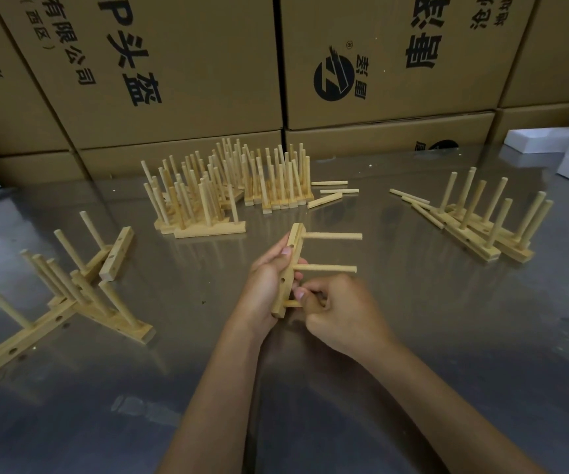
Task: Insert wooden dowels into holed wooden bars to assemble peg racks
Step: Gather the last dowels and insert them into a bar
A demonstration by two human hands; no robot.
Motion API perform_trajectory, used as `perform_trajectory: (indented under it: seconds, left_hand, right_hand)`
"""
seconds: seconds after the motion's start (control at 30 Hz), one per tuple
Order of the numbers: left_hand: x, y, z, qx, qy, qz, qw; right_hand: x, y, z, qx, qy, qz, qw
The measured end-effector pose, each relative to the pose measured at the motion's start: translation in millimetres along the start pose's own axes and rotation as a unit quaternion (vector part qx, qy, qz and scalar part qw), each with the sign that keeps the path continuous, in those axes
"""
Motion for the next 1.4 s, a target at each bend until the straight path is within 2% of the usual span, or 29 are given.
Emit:
perform_trajectory:
  seconds: [0.13,0.2,0.33,0.5,0.67,0.8,0.97,1.23,1.4]
  left_hand:
    - [0,0,1,-0.014,0.002,-0.02,1.0]
    - [-1,3,1,-0.032,-0.011,-0.04,0.999]
    - [-8,18,0,-0.099,-0.042,-0.082,0.991]
    - [-9,22,1,-0.144,-0.046,-0.135,0.979]
    - [-11,26,-1,-0.152,-0.057,-0.16,0.974]
    - [-10,15,-2,-0.129,-0.043,-0.151,0.979]
    - [-6,3,-3,-0.147,-0.03,-0.127,0.981]
    - [4,9,-6,-0.145,-0.015,-0.137,0.98]
    - [4,6,-7,-0.15,-0.023,-0.097,0.984]
  right_hand:
    - [2,10,3,-0.028,-0.007,0.018,0.999]
    - [3,19,4,-0.071,-0.004,0.053,0.996]
    - [3,32,0,-0.141,-0.008,0.068,0.988]
    - [0,17,0,-0.096,-0.049,0.065,0.992]
    - [0,6,4,-0.109,-0.047,0.193,0.974]
    - [2,-6,8,-0.064,-0.077,0.298,0.949]
    - [6,-20,9,-0.093,-0.035,0.385,0.917]
    - [6,-36,8,-0.108,-0.051,0.383,0.916]
    - [8,-36,6,-0.129,-0.033,0.308,0.942]
Point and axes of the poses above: each hand's wrist, its own z-axis towards the middle knuckle, its own y-axis out of the back of the hand, x = y × z, the point moved 2 cm from there along z, towards the middle knuckle, and after that the axes turned 8 degrees about x, right-handed, at the moved point
